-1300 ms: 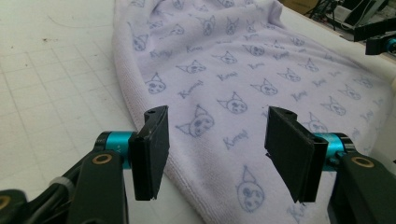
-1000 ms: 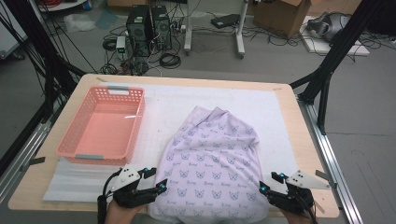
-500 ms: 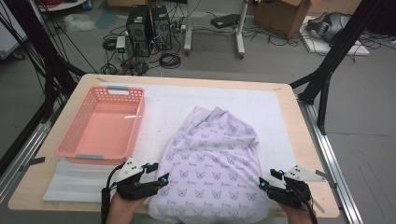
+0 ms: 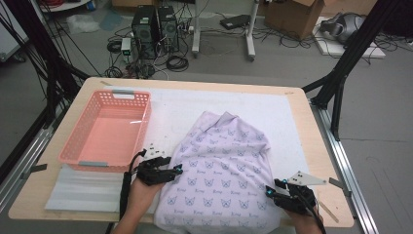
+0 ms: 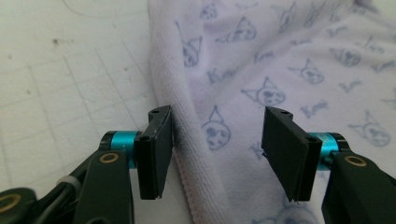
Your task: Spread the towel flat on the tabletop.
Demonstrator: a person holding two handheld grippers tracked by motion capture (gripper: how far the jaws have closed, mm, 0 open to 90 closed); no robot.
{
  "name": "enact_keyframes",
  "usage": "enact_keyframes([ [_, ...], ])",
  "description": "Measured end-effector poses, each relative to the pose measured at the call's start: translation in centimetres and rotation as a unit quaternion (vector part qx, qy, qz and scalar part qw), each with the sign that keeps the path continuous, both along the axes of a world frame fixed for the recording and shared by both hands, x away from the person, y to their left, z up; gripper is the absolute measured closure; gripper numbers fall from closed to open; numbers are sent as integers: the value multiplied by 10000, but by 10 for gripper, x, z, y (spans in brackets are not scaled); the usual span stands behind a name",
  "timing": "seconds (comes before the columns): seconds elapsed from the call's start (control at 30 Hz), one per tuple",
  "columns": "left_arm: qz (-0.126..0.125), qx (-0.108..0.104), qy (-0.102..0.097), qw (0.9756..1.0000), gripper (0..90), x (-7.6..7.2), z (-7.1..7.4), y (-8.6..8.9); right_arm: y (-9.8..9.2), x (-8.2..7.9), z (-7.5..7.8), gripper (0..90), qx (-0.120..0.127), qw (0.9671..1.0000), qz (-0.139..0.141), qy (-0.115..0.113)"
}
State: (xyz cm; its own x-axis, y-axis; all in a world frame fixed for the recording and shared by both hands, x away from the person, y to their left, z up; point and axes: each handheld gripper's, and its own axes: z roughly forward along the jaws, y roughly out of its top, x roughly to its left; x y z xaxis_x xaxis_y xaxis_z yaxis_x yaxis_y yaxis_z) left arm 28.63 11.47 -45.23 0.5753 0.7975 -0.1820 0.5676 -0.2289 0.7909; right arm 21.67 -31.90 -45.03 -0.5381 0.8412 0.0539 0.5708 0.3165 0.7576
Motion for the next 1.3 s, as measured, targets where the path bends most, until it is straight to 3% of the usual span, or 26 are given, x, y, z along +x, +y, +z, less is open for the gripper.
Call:
enact_keyframes([
  [0.03, 34, 59, -38, 10000, 448, -1, 0, -1, 0, 0, 1, 595, -31, 10000, 2, 12],
  [0.1, 135, 149, -104, 9997, 517, -3, 0, -2, -2, 1, 0, 757, 67, 9999, 83, 34],
  [0.13, 131, 263, -112, 9995, 661, -4, 1, -1, -3, 2, 0, 799, 146, 9998, 120, 83],
  [0.17, 110, 220, -89, 9997, 811, -5, 1, 1, -3, 2, 0, 848, 199, 9996, 133, 129],
  [0.2, 112, 196, -60, 9997, 844, -7, 1, 2, -3, 2, 1, 855, 185, 9996, 152, 141],
  [0.27, 93, 234, -104, 9996, 852, -13, 1, 5, -3, 0, 2, 862, 174, 9996, 141, 198],
  [0.33, 39, 137, -59, 9999, 854, -21, 0, 7, -4, -3, 3, 862, 145, 9995, 171, 241],
  [0.5, -245, 99, -28, 9996, 853, -43, 0, 11, -11, -15, 6, 862, 46, 9991, 278, 308],
  [0.6, -385, -57, 18, 9992, 809, -49, 0, 10, -12, -20, 7, 840, 185, 9989, 246, 355],
  [0.67, -521, -159, -44, 9985, 640, -43, 0, 8, -12, -20, 9, 752, 226, 9993, 179, 237],
  [0.8, -504, -392, -223, 9977, 498, -21, 10, 3, -13, -16, 15, 642, 320, 9994, -42, -103],
  [0.93, -389, -670, -356, 9964, 477, 9, 24, 0, -17, -17, 20, 611, 358, 9985, -143, -390],
  [1.03, -358, -753, -370, 9958, 476, 31, 32, -4, -20, -16, 20, 604, 375, 9983, -194, -403],
  [1.3, -340, -660, -495, 9960, 435, 76, 37, -21, -21, -12, 22, 548, 527, 9978, -150, -382],
])
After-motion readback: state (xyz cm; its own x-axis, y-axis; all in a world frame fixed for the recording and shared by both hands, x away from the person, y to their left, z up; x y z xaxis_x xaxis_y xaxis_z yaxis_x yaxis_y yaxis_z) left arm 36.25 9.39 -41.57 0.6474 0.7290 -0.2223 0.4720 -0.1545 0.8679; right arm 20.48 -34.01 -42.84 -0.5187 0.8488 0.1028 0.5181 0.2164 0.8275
